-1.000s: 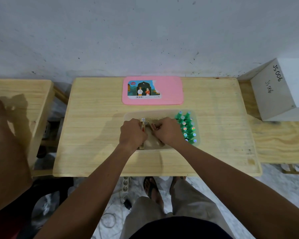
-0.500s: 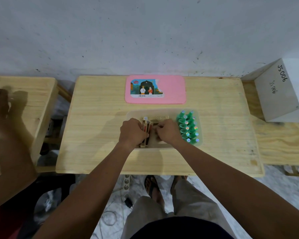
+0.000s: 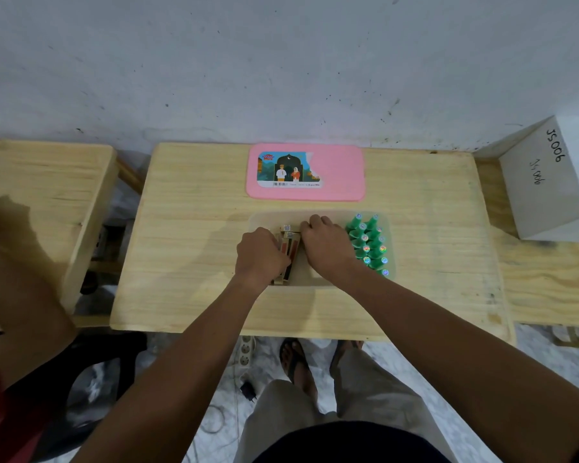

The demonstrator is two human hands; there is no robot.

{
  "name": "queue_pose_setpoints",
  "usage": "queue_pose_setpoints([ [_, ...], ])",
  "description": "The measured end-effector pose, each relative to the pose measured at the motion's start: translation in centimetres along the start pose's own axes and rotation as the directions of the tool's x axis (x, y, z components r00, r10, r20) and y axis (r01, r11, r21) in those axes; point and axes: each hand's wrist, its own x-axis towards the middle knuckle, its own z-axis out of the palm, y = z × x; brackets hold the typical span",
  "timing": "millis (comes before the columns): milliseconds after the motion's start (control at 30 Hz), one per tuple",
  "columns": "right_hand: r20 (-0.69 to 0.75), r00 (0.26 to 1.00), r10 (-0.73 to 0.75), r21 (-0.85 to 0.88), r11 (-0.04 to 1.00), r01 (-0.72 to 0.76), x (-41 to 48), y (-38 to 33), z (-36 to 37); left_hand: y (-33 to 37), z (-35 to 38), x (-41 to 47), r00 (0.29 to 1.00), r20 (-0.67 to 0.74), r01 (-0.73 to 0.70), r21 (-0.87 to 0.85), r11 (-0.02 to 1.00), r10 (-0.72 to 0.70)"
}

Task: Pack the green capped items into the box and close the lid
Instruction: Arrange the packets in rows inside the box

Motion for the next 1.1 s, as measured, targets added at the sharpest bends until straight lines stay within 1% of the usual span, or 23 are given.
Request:
queue_pose_setpoints([
  [200, 0.015, 0.997, 0.070, -0.036, 0.997, -0.070, -0.2, -0.5, -0.4, 0.0, 0.0, 0.1, 1.000, -0.004, -0.008, 0.011, 1.000, 0.008],
  [300, 0.016, 0.996, 0.086, -0.016, 0.996, -0.085, -0.2, -0.6, -0.5, 0.0, 0.0, 0.1, 1.000, 0.002, -0.009, 0.010, 1.000, 0.009],
  [367, 0.017, 0.992, 0.124, 0.036, 0.992, -0.125, 0.0, -0.5, -0.8, -0.1, 0.0, 0.2, 1.000, 0.002, -0.007, 0.000, 1.000, 0.007],
  [433, 0.026, 0.977, 0.211, 0.129, 0.969, -0.213, 0.0, -0.4, -1.0, -0.3, 0.1, 0.4, 1.000, -0.003, -0.018, 0.006, 1.000, 0.018],
  [533, 0.095, 0.935, 0.341, 0.296, 0.888, -0.353, -0.5, -0.3, -0.7, -0.5, 0.3, 0.5, 1.000, 0.001, -0.029, 0.023, 0.999, 0.029],
  [600, 0.154, 0.908, 0.390, 0.351, 0.837, -0.419, -0.8, -0.2, -0.5, -0.4, 0.5, 0.6, 0.999, 0.000, -0.035, 0.044, 0.998, 0.035],
  [667, 0.203, 0.889, 0.410, 0.386, 0.801, -0.457, -1.2, -0.3, -0.3, -0.5, 0.7, 0.8, 0.998, -0.014, -0.058, 0.082, 0.995, 0.059],
  [733, 0.183, 0.897, 0.402, 0.389, 0.809, -0.442, -1.5, -0.4, -0.1, -0.7, 1.1, 0.8, 0.994, -0.033, -0.104, 0.131, 0.986, 0.109],
  [833, 0.012, 0.946, 0.324, 0.371, 0.877, -0.305, -1.6, -0.8, 0.0, -1.0, 1.7, 0.9, 0.981, -0.060, -0.168, 0.219, 0.961, 0.185],
  [867, -0.014, 0.958, 0.287, 0.387, 0.885, -0.259, -1.4, -0.9, 0.0, -1.2, 1.8, 0.9, 0.977, -0.059, -0.185, 0.246, 0.951, 0.205],
  [900, -0.001, 0.966, 0.257, 0.413, 0.880, -0.234, -1.2, -1.0, -0.1, -1.2, 1.8, 0.9, 0.973, -0.049, -0.202, 0.273, 0.940, 0.224],
  [967, 0.069, 0.972, 0.226, 0.451, 0.862, -0.232, -0.9, -1.1, -0.1, -1.1, 1.5, 0.8, 0.963, -0.032, -0.241, 0.334, 0.911, 0.267],
  [1033, 0.125, 0.966, 0.227, 0.430, 0.865, -0.259, -0.6, -1.0, 0.0, -0.9, 0.8, 0.6, 0.951, -0.026, -0.274, 0.394, 0.877, 0.309],
  [1100, 0.151, 0.956, 0.250, 0.443, 0.847, -0.292, -0.3, -1.1, 0.2, -0.7, 0.3, 0.4, 0.931, -0.022, -0.313, 0.466, 0.827, 0.365],
])
